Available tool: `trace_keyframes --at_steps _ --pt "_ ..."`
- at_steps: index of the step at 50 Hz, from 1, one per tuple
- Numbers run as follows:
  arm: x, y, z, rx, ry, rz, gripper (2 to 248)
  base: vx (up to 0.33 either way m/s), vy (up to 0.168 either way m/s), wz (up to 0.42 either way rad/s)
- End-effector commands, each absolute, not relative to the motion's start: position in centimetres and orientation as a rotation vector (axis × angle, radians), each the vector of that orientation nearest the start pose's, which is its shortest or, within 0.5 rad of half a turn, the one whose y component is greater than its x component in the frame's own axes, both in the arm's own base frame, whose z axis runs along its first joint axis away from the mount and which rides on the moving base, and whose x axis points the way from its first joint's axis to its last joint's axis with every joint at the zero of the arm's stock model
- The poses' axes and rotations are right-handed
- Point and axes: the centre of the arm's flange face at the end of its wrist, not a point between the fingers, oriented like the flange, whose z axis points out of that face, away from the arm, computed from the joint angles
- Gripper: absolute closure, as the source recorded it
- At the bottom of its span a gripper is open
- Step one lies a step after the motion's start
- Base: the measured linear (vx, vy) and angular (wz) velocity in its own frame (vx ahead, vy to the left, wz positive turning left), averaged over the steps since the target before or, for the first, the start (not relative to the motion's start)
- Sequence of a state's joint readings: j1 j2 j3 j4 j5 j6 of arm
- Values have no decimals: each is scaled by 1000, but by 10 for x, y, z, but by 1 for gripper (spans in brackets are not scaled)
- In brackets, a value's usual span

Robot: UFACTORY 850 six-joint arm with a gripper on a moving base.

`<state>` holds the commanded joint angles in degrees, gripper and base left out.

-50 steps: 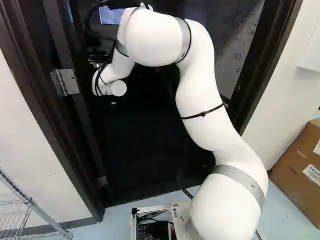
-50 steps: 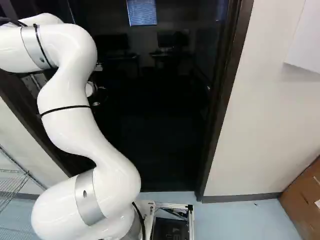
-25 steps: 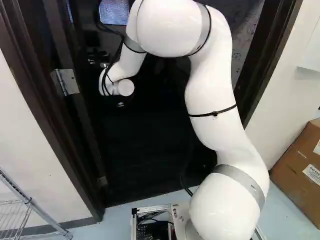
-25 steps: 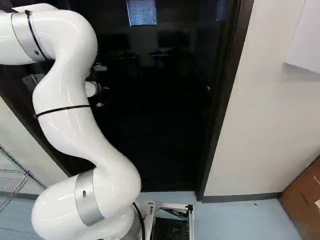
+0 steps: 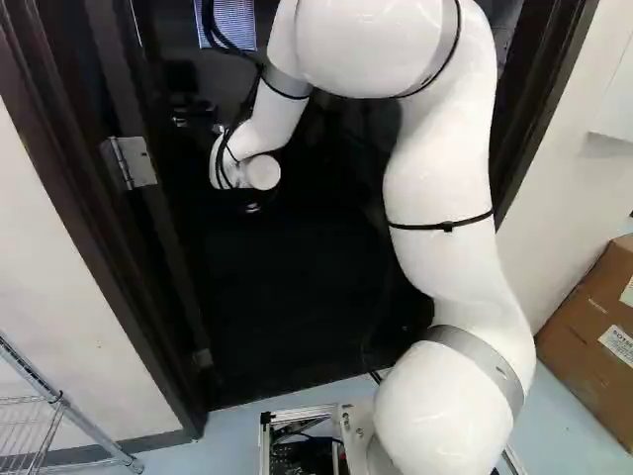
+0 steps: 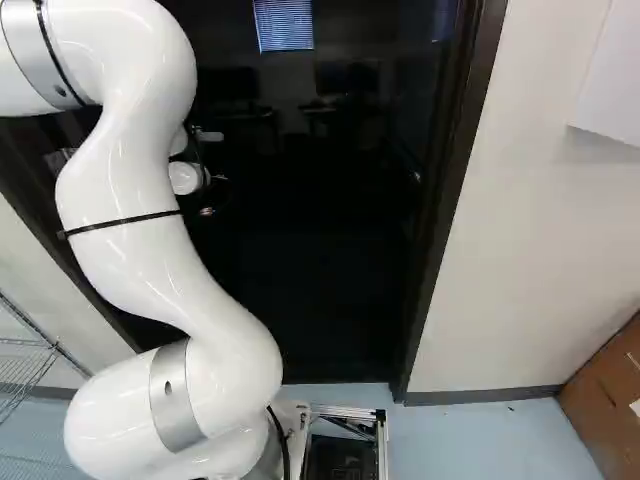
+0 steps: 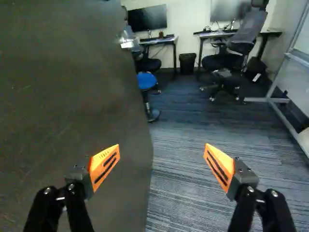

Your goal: Open the door and move inside

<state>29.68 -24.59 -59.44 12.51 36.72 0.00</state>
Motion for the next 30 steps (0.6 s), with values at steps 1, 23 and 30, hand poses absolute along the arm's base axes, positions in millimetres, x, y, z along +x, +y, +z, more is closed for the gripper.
trace_keyframes --at_steps 1,23,30 --pt "538 292 426 -2325 -289 -1618 3 0 0 0" --pt "521 254 429 -2364 -245 -1621 3 0 0 0" --pt "516 242 430 -2376 -230 -1623 3 0 0 0"
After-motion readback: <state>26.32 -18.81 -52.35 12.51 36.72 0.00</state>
